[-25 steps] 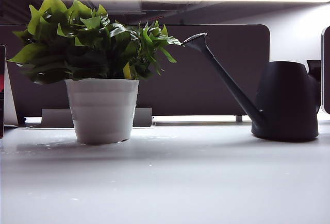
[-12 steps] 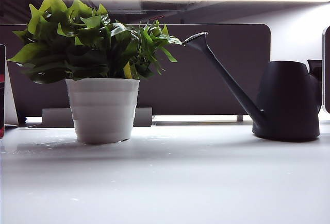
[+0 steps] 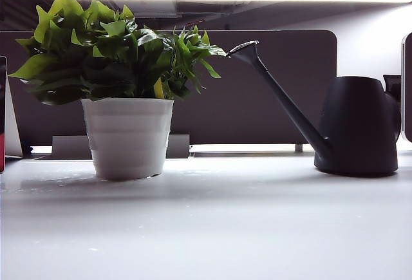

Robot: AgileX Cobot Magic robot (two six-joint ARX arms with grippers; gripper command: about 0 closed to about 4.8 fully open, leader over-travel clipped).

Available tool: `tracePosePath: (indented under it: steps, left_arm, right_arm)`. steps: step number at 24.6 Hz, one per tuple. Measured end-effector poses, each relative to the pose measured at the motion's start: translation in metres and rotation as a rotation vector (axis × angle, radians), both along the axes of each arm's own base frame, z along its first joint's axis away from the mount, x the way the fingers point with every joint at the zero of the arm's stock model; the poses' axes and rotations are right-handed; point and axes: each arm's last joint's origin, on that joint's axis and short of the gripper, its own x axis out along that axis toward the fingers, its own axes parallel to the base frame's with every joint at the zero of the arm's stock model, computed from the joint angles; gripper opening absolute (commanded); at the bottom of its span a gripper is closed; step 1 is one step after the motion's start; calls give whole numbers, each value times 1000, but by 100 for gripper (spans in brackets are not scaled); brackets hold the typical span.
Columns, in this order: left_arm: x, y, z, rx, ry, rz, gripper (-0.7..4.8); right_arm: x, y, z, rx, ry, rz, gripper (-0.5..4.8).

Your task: Pick up the watering can from the table, water the potted plant, and put the can back.

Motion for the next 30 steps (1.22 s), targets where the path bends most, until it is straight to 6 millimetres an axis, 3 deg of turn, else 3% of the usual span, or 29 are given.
tracePosePath:
  steps: [3, 7, 9, 14, 18, 22, 30]
  left_arm:
    - [41, -14, 22, 46, 43, -118, 479]
    - [64, -55, 30, 175, 53, -286, 479]
    - [67, -77, 25, 248, 47, -343, 479]
    - [74, -106, 0, 358, 174, -439, 479]
    - [72, -110, -2, 390, 167, -464, 479]
    - [73, -110, -2, 410, 157, -458, 479]
    - [73, -110, -4, 427, 166, -457, 479]
  right_arm:
    - [36, -7, -6, -8, 53, -75, 479]
    - [84, -35, -31, -34, 129, -183, 479]
    - [111, -57, -51, -35, 173, -196, 479]
    - [167, -87, -99, -95, 160, -175, 479]
    - [206, -95, -136, -194, 266, -130, 479]
    - [231, -101, -159, -247, 267, -113, 479]
    - [284, -109, -172, -290, 228, -35, 479]
